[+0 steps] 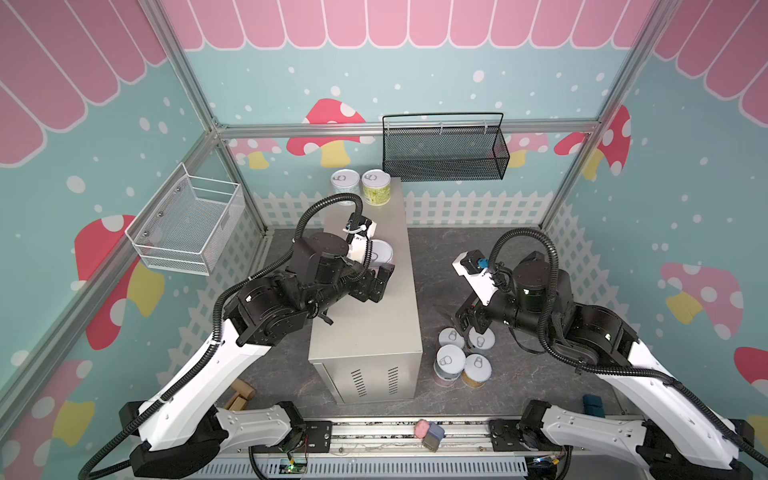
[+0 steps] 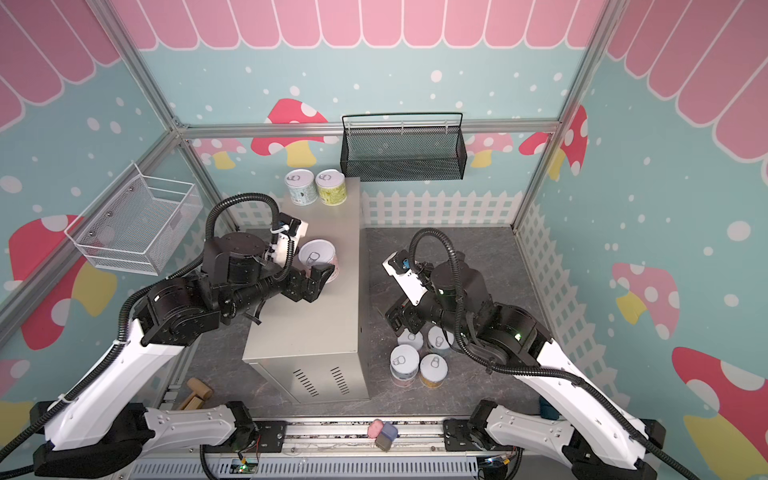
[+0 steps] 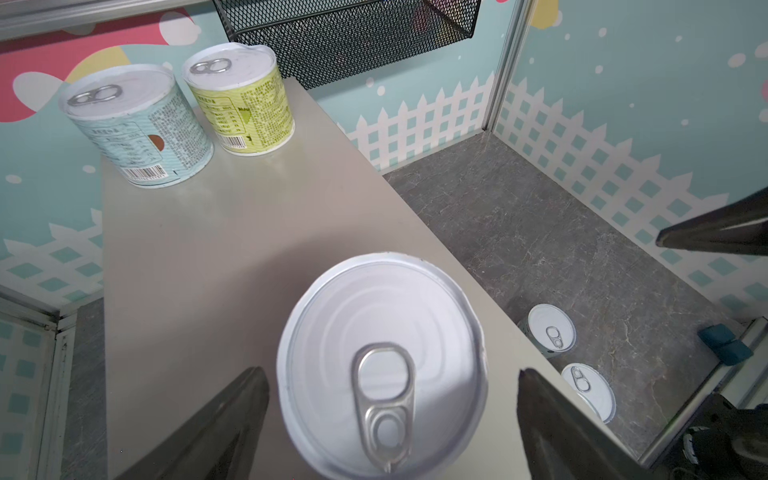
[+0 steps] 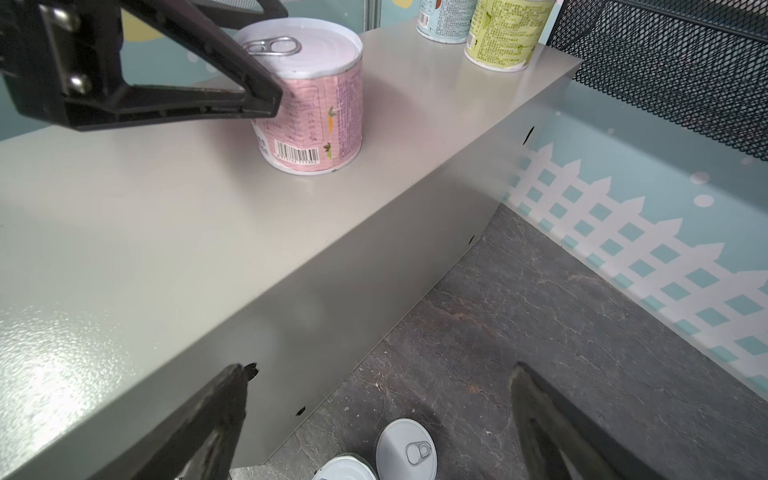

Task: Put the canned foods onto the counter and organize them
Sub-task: 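Grasp the pink-label can with the left gripper, then slide the pink can toward the green can with left gripper while right gripper descends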

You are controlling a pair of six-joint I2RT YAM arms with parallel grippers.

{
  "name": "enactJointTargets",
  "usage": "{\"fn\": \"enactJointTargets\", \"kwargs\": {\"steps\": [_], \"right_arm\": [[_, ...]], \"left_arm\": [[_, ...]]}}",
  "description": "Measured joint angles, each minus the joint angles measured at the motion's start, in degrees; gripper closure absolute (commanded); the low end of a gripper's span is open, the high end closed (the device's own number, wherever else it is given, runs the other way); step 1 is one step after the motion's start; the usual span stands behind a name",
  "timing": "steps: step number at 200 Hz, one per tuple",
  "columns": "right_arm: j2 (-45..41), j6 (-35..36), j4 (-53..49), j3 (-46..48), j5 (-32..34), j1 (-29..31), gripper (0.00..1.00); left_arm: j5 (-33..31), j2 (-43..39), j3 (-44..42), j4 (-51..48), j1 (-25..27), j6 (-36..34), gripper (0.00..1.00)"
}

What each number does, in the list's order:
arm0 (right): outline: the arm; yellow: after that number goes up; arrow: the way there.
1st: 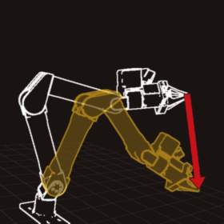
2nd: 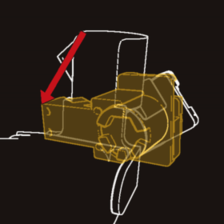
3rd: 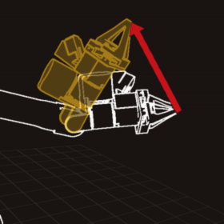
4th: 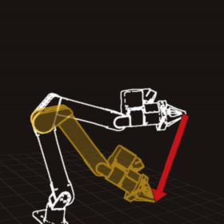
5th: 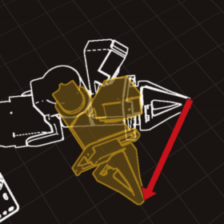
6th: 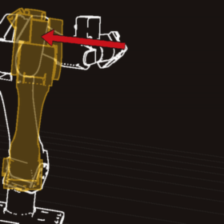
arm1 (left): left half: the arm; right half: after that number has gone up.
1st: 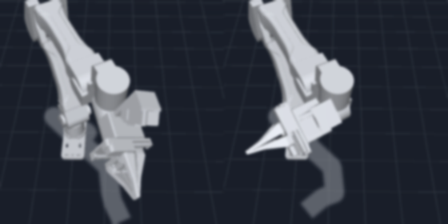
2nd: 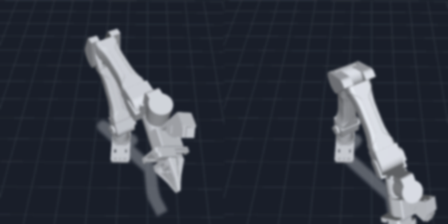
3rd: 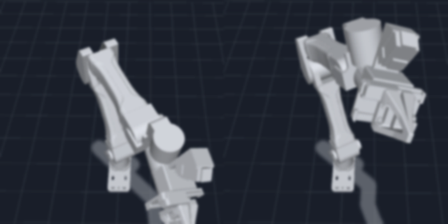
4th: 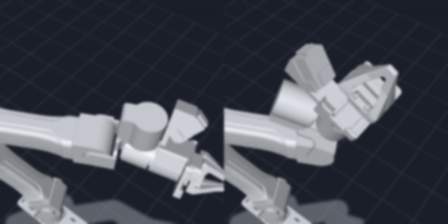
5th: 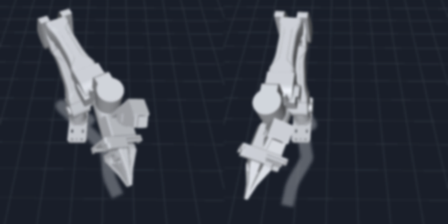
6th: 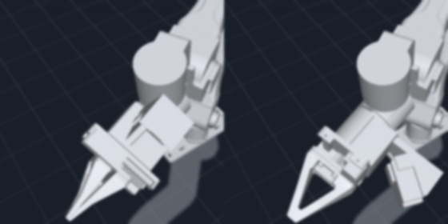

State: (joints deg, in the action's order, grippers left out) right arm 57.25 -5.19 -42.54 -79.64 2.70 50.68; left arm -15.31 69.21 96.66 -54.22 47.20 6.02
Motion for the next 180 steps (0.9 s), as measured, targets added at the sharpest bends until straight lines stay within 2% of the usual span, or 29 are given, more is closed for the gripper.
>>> {"fn": "enactJointTargets", "kwargs": {"steps": [72,92,117,180], "right_arm": [[-3.26,3.87,10.23,8.63,-0.35,0.0,0.01],[-3.87,3.89,13.16,10.25,-0.46,0.0,0.01],[-4.87,3.63,15.69,12.41,-0.94,0.0,0.01],[-6.34,1.62,19.5,14.38,-5.66,0.0,0.01]], "left_arm": [[6.67,-1.11,-3.1,3.04,-4.85,0.2,0.12],[8.2,-1.29,-4.26,4.13,-5.86,0.17,0.12],[10.08,-1.29,-5.38,5.29,-7.17,-0.09,0.22],[11.45,-2.73,-7.85,8.39,-12.83,-0.55,0.24]]}}
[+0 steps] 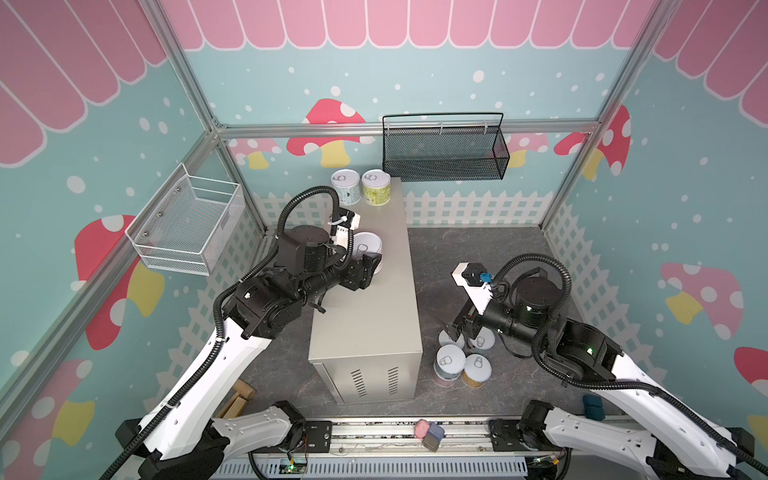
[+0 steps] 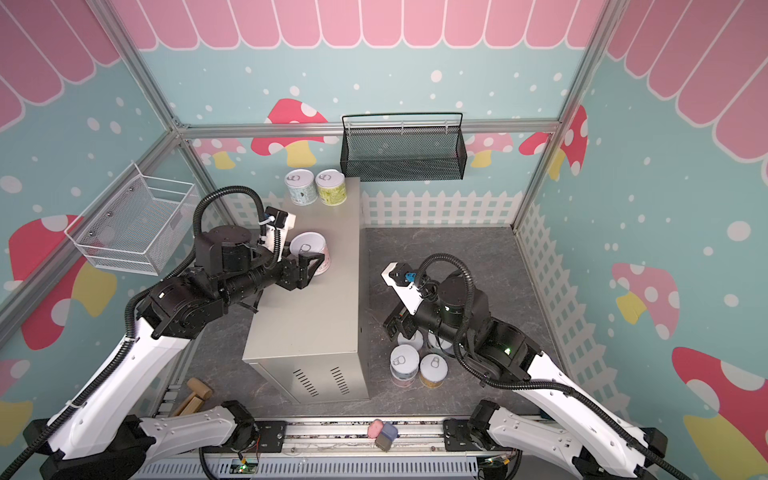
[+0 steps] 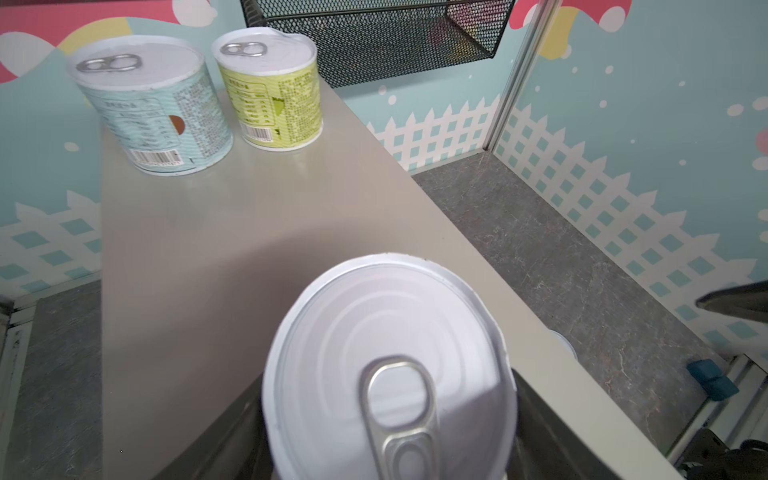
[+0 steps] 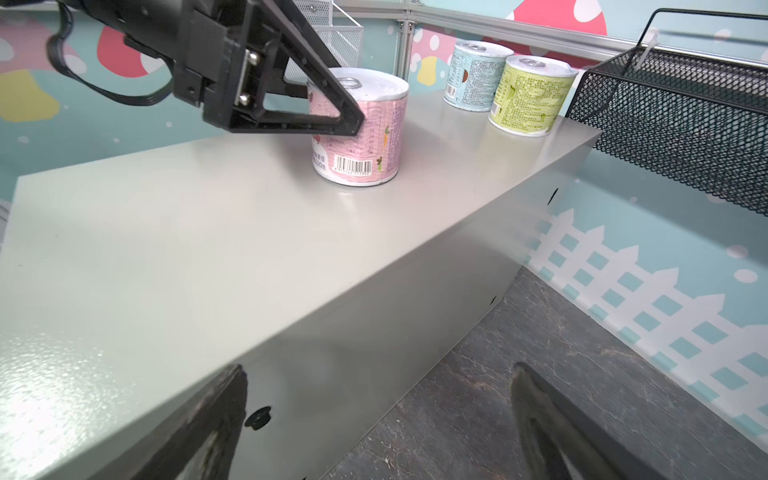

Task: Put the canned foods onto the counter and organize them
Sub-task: 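Slide the pink can toward the green can with left gripper while right gripper descends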

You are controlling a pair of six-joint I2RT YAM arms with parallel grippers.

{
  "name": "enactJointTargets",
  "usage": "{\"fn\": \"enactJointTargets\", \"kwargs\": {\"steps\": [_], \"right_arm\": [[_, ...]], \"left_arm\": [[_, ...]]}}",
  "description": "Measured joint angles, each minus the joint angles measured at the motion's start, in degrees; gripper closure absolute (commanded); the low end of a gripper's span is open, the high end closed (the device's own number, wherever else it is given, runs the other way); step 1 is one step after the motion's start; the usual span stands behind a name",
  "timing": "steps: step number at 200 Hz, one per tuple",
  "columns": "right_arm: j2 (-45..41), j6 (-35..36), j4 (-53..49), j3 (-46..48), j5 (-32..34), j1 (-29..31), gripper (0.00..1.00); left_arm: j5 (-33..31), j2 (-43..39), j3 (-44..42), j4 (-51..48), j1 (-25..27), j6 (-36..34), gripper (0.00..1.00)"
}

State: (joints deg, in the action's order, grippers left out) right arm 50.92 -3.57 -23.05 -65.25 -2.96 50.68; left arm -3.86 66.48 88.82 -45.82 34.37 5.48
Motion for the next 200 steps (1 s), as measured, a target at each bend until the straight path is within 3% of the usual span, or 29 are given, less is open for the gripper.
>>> {"fn": "enactJointTargets", "kwargs": {"steps": [67,167,200], "right_arm": [[0.07,-1.95,0.39,-0.63,-1.07,0.0,0.01],[1.05,-2.47,0.57,-1.6,-0.52,0.0,0.01],[1.84,-2.43,0.61,-2.54,-0.52,0.0,0.01]], "left_arm": [[3.23,0.76,-0.98,3.15,-8.44,-2.71,0.26],[4.52,11.63,3.61,11.74,-13.44,-5.07,0.27],[4.63,12.44,4.2,12.04,-14.36,-5.14,0.2]]}}
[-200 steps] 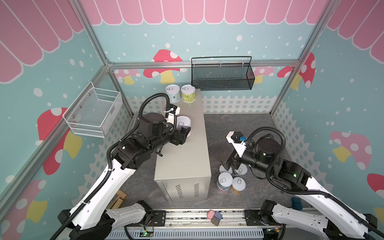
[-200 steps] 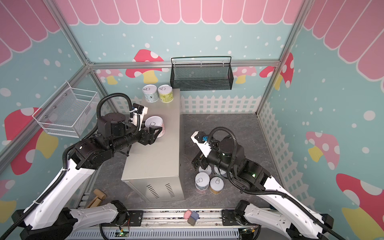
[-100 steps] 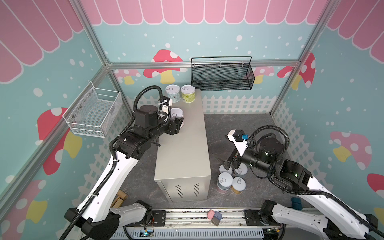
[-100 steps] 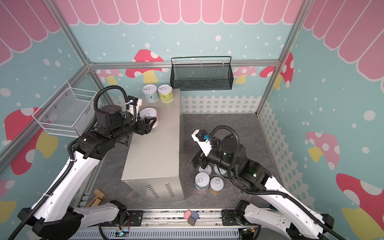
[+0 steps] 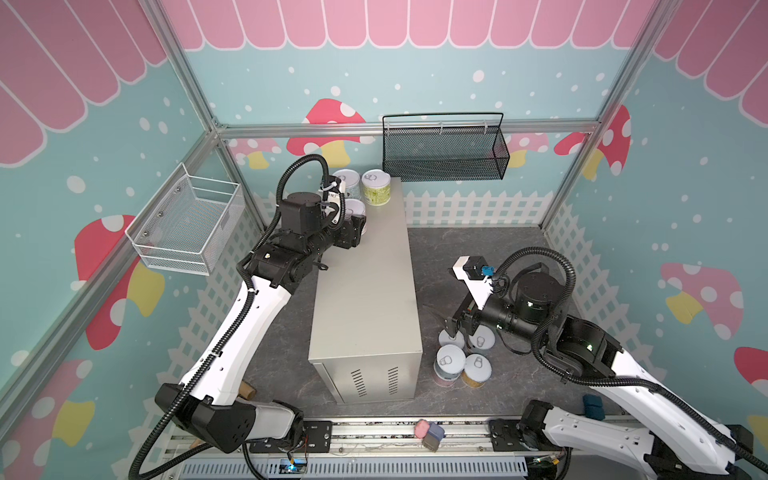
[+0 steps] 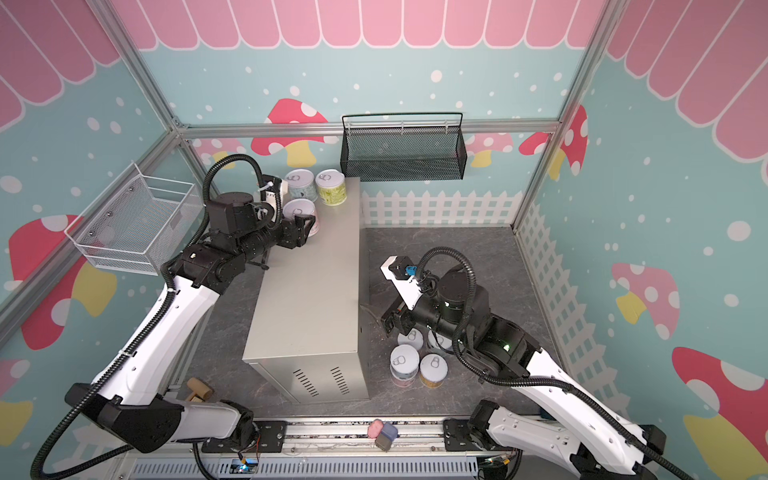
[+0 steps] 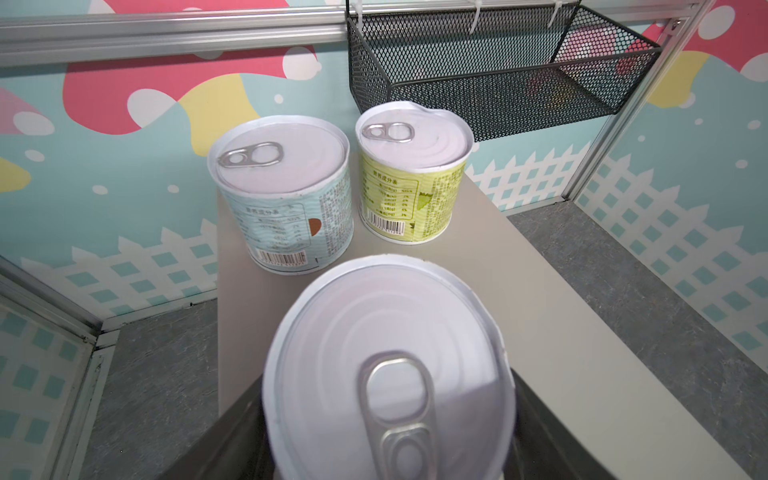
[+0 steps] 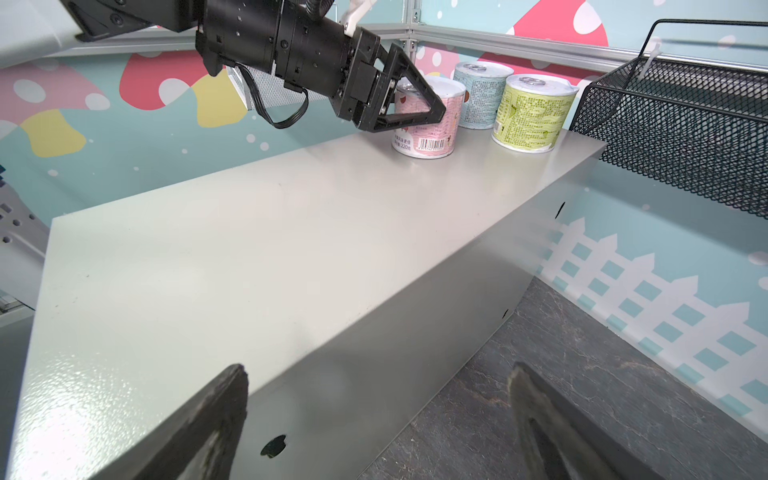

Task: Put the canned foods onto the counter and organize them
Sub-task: 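Slide the pink can toward the green can with left gripper while right gripper descends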

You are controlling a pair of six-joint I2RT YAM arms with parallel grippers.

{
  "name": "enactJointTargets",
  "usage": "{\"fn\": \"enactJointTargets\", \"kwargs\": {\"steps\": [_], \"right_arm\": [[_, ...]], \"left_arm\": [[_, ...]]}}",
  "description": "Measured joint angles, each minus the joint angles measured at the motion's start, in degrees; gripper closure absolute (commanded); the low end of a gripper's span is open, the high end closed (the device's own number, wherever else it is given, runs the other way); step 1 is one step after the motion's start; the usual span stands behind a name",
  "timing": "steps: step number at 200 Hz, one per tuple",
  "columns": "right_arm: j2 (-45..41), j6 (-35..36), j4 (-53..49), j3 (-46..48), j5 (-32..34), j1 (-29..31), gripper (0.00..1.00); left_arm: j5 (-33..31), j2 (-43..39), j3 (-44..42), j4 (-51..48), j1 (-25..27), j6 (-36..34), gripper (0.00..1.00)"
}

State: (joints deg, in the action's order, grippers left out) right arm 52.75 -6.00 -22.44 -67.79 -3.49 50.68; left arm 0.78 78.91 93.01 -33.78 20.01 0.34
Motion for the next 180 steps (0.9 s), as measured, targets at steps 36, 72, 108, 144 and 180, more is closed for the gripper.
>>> {"fn": "enactJointTargets", "kwargs": {"steps": [36,72,108,144,180], "right_arm": [[1.97,-0.07,-0.55,-2.4,0.13,0.0,0.01],[5.44,-1.4,-2.95,-7.74,2.05,0.0,0.01],[6.29,-2.49,-3.96,-8.39,2.43,0.0,0.01],[6.93,-3.23,-4.22,-8.5,1.84,0.0,0.02],[6.97,-3.34,-4.13,-8.5,0.22,0.0,0.03]], "left_arm": [[1.11,-0.26,0.09,0.31,-1.01,0.39,0.04],[4.7,-4.42,-1.92,0.68,-2.05,0.7,0.02],[7.06,-9.55,-5.51,2.1,-2.1,0.79,0.03],[7.21,-9.35,-8.17,3.78,-2.19,0.94,0.04],[6.51,-8.63,-10.95,6.05,-2.32,0.96,0.04]]}}
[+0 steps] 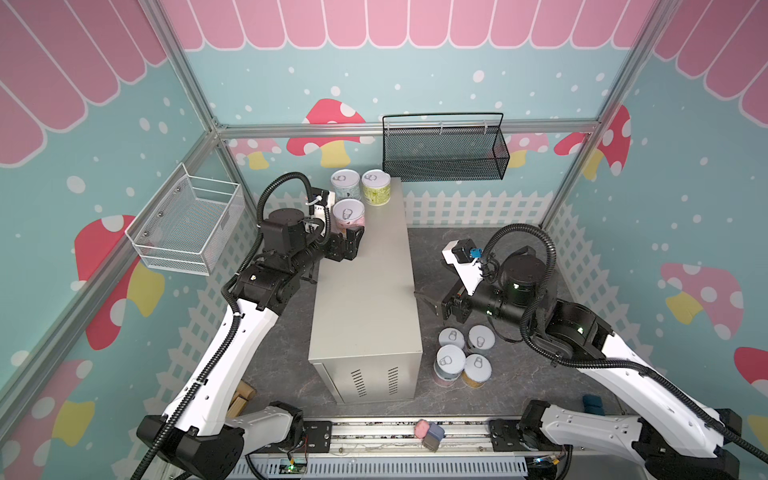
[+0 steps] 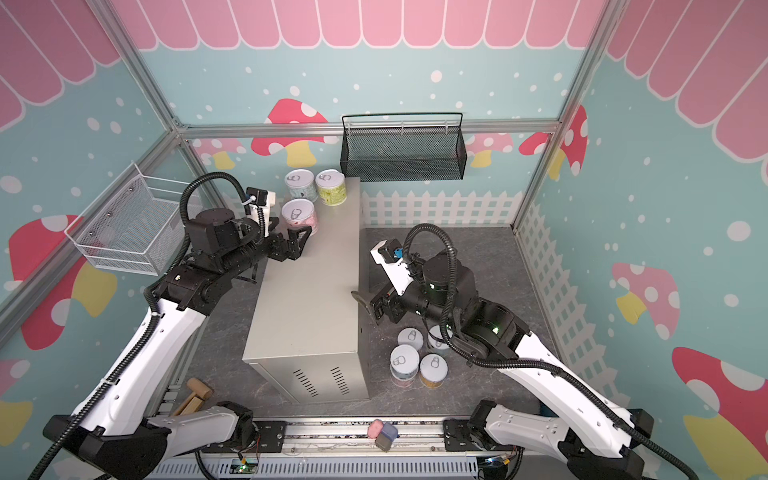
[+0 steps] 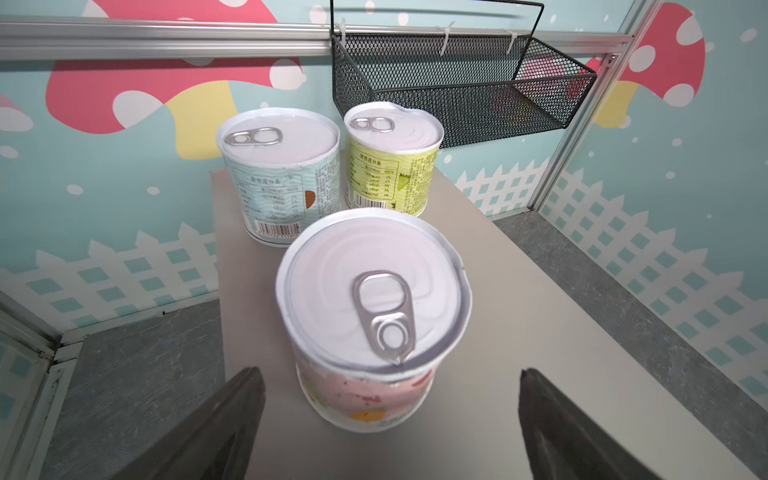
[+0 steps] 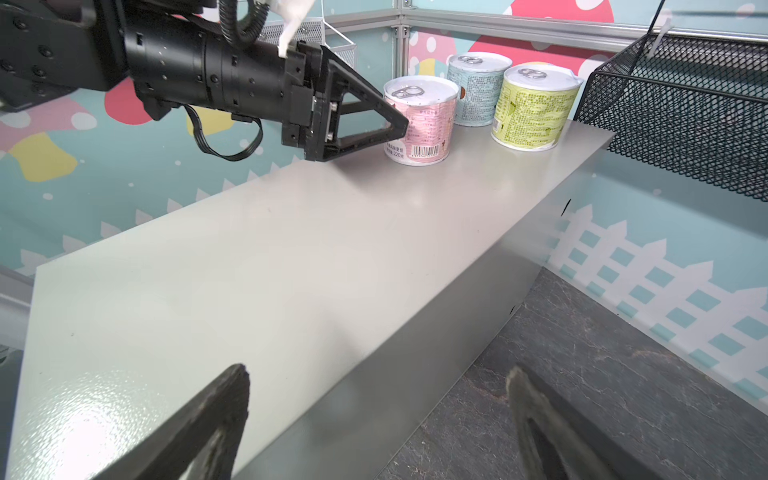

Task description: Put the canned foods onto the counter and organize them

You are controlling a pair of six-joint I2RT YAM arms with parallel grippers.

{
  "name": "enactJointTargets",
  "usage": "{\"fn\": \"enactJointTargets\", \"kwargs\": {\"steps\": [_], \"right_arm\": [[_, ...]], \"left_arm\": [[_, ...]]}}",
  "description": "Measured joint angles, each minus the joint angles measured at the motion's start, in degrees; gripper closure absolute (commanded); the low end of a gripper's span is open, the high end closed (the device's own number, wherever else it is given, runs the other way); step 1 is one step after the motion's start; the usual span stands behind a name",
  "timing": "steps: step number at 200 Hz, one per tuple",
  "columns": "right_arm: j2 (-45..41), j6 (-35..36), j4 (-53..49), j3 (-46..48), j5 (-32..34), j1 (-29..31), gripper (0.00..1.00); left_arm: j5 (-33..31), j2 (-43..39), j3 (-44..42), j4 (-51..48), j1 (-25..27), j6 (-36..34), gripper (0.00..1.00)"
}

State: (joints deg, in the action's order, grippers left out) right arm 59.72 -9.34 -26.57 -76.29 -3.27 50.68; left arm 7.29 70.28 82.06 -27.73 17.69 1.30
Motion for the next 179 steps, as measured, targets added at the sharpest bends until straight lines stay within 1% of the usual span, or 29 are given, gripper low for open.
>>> {"fn": "enactJointTargets", "kwargs": {"steps": [23,56,85,130,179], "right_arm": [[-0.02,0.0,0.02,0.04,-0.72,0.0,0.03],[-0.02,0.0,0.02,0.04,-0.94,0.0,0.03],[-0.22,-0.02,0.04,0.44,-0.92,0.0,0.03],[-0.33,-0.26,0.68,1.64,-0.9,0.0,0.03],[-0.2,-0.42,1.33,1.66,-0.96,0.0,0.03]], "left_arm": [[-0.2,0.13,-1.14,2.25,-0.07,0.15,0.07],[-0.42,0.39,-3.34,5.92,-0.44,0.48,0.07],[-0.37,1.53,-3.72,6.86,-1.22,0.35,0.08],[1.79,1.99,-3.72,7.13,-3.04,-0.09,0.11],[3.76,2.01,-5.46,9.7,-4.31,0.04,0.13]]}}
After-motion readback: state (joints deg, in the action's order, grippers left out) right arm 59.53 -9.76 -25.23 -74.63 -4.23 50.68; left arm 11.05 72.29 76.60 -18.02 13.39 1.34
